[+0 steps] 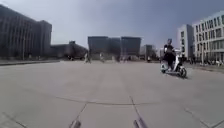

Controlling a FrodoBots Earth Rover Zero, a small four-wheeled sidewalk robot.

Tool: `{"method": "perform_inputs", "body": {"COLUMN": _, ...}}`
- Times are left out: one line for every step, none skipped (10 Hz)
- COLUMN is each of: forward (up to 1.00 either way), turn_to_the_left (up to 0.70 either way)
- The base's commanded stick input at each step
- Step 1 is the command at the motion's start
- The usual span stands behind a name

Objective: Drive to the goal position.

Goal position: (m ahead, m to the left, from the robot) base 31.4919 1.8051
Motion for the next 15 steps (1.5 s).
{"method": "perform_inputs", "body": {"forward": 0.70, "turn_to_the_left": 0.01}}
{"method": "perform_inputs", "body": {"forward": 0.70, "turn_to_the_left": 0.01}}
{"method": "perform_inputs", "body": {"forward": 0.70, "turn_to_the_left": 0.01}}
{"method": "perform_inputs", "body": {"forward": 0.70, "turn_to_the_left": -0.09}}
{"method": "perform_inputs", "body": {"forward": 0.70, "turn_to_the_left": -0.24}}
{"method": "perform_inputs", "body": {"forward": 0.70, "turn_to_the_left": -0.24}}
{"method": "perform_inputs", "body": {"forward": 0.70, "turn_to_the_left": -0.18}}
{"method": "perform_inputs", "body": {"forward": 0.70, "turn_to_the_left": 0.01}}
{"method": "perform_inputs", "body": {"forward": 0.70, "turn_to_the_left": 0.01}}
{"method": "perform_inputs", "body": {"forward": 0.70, "turn_to_the_left": 0.01}}
{"method": "perform_inputs", "body": {"forward": 0.70, "turn_to_the_left": 0.01}}
{"method": "perform_inputs", "body": {"forward": 0.70, "turn_to_the_left": 0.01}}
{"method": "perform_inputs", "body": {"forward": 0.70, "turn_to_the_left": 0.01}}
{"method": "perform_inputs", "body": {"forward": 0.70, "turn_to_the_left": 0.01}}
{"method": "perform_inputs", "body": {"forward": 0.70, "turn_to_the_left": -0.02}}
